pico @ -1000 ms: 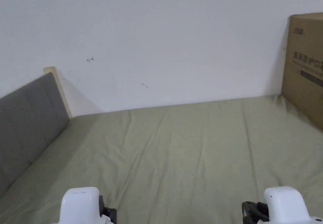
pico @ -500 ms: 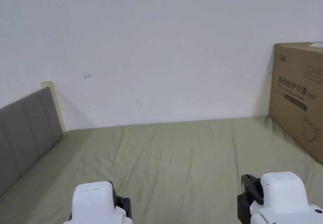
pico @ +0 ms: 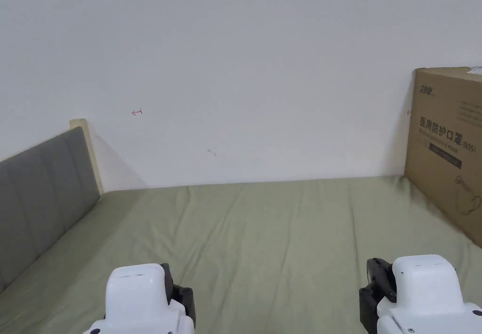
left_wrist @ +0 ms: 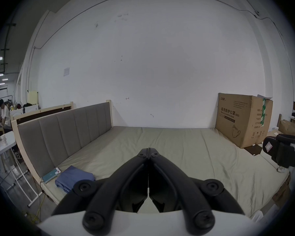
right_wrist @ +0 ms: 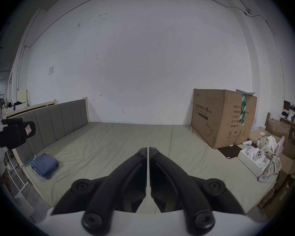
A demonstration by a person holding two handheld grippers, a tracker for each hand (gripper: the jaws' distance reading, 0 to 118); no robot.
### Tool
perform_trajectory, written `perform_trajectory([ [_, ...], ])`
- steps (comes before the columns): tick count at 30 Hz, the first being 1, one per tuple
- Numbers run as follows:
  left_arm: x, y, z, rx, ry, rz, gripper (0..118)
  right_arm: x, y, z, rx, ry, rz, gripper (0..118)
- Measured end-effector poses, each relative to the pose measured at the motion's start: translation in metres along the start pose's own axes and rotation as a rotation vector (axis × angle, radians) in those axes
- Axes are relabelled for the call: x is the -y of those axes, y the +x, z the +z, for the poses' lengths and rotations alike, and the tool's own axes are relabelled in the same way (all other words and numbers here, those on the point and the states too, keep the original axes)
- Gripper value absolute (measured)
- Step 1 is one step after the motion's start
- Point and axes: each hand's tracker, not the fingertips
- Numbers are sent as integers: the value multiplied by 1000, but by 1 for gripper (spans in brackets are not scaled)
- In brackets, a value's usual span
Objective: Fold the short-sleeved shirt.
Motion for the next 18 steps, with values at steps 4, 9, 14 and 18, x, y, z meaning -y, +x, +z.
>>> perform_trajectory([
  [4,1,5,1,27,10,-39,24,2,-2,1,2,-3,5,15],
  [9,0,4,6,89,14,-13,109,4,2,3,13,-2,-10,98],
  [14,-9,-1,7,145,-6,40,113,6,8,5,31,30,-22,116],
  [18,-14,0,-2,159,-76,26,113,5,11,6,29,44,-48,117],
])
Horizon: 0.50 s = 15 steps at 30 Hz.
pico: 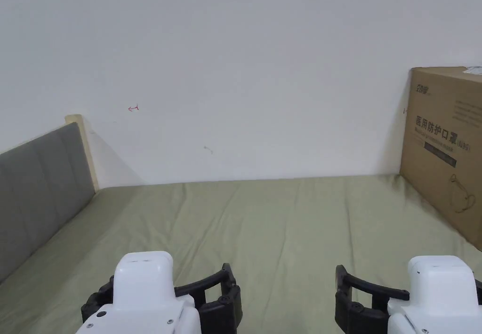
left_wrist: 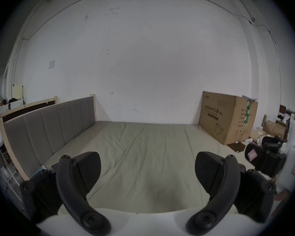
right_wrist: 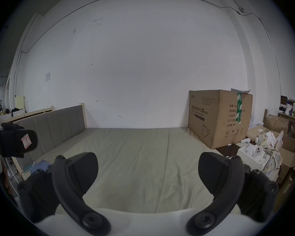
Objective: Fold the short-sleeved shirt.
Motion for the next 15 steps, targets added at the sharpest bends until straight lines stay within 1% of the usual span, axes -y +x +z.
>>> perform_trajectory([
  [5,-1,4,-8,-24,0,-78,113,-2,2,0,-6,6,-4,117],
  [8,2,5,-9,-37,13,-65,113,-2,3,-1,7,8,-4,117],
  [10,2,7,-10,-79,-32,-53,113,-1,4,-3,3,1,-9,118],
  [11,2,6,-10,-68,-26,-54,113,-2,4,-5,8,-7,-8,118],
  [13,3,0,-9,-22,-31,-11,113,-1,3,-8,26,-21,-3,118],
  [15,0,-1,-9,-26,-47,7,113,-1,3,-9,21,-23,-4,118],
])
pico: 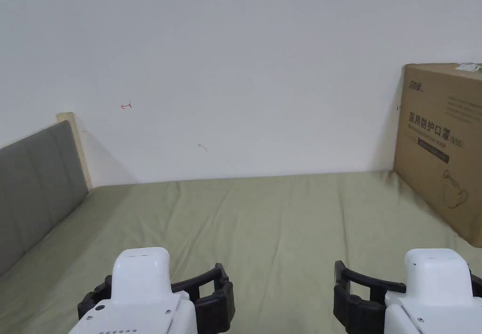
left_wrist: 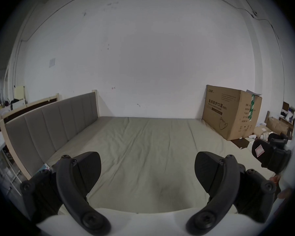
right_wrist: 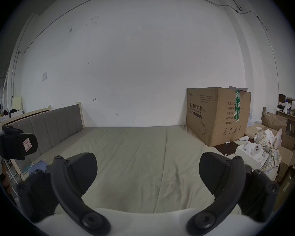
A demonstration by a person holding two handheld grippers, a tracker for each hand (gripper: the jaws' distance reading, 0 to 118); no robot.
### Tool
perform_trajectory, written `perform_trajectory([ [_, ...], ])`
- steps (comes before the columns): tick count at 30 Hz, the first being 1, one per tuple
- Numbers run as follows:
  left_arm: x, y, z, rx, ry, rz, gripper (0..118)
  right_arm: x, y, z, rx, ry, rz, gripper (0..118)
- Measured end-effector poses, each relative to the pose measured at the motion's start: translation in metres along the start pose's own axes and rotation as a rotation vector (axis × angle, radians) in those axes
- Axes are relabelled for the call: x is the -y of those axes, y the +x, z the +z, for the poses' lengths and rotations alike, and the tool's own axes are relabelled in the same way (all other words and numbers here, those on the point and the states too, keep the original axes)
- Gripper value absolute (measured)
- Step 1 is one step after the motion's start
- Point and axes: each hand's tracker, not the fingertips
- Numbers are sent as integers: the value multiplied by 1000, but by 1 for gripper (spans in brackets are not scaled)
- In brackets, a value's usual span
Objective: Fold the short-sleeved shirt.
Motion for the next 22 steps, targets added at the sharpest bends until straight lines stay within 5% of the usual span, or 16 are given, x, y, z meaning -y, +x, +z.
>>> perform_trajectory([
  [22,5,7,4,21,71,-38,113,-2,-1,-1,-9,-3,12,118],
])
